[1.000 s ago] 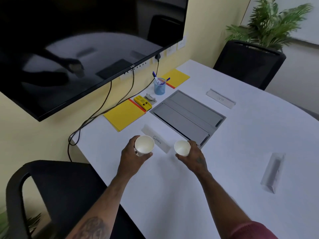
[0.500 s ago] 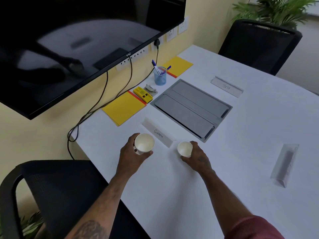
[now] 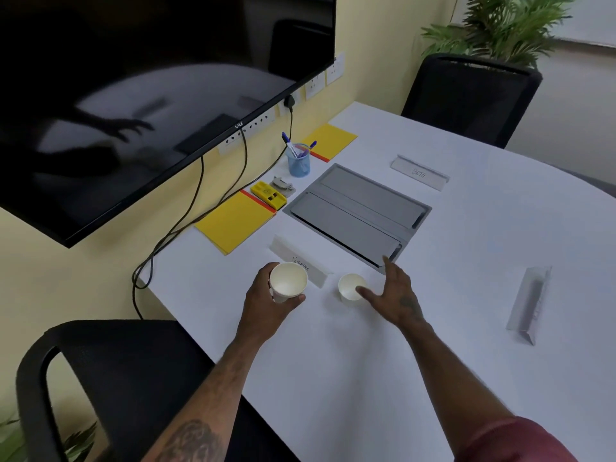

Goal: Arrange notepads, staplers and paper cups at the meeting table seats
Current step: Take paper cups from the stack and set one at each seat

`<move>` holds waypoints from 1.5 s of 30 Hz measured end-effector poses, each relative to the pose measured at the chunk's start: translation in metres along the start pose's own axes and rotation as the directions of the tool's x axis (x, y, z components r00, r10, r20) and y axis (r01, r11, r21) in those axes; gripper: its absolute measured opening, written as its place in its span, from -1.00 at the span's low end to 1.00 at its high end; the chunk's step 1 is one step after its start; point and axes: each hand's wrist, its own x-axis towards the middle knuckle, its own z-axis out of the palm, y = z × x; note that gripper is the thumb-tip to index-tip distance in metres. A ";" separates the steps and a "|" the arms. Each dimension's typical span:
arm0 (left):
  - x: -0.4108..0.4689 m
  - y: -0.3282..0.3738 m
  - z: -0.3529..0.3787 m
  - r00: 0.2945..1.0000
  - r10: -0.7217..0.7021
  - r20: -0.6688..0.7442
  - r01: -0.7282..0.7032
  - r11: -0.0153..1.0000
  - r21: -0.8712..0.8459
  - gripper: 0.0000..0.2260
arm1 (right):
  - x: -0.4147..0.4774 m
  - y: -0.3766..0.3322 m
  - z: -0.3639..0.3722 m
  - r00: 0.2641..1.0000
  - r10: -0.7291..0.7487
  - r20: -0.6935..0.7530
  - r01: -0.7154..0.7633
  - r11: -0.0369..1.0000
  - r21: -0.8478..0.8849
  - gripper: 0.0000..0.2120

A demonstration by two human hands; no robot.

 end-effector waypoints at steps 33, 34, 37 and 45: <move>-0.199 0.189 0.030 0.815 0.412 0.408 -0.389 0.910 -0.142 -0.34 | -0.323 -0.094 -0.145 0.928 0.079 -0.363 0.043 0.948 0.315 -0.35; -0.206 0.197 0.038 0.798 0.418 0.433 -0.390 0.907 -0.157 -0.32 | -0.333 -0.086 -0.154 0.918 0.097 -0.385 0.038 0.944 0.327 -0.34; -0.232 0.223 0.066 0.744 0.473 0.472 -0.434 0.879 -0.196 -0.34 | -0.365 -0.058 -0.178 0.881 0.142 -0.450 0.042 0.927 0.374 -0.30; -0.336 0.296 0.159 0.577 0.592 0.562 -0.479 0.803 -0.354 -0.34 | -0.462 0.036 -0.243 0.752 0.321 -0.576 0.045 0.847 0.530 -0.36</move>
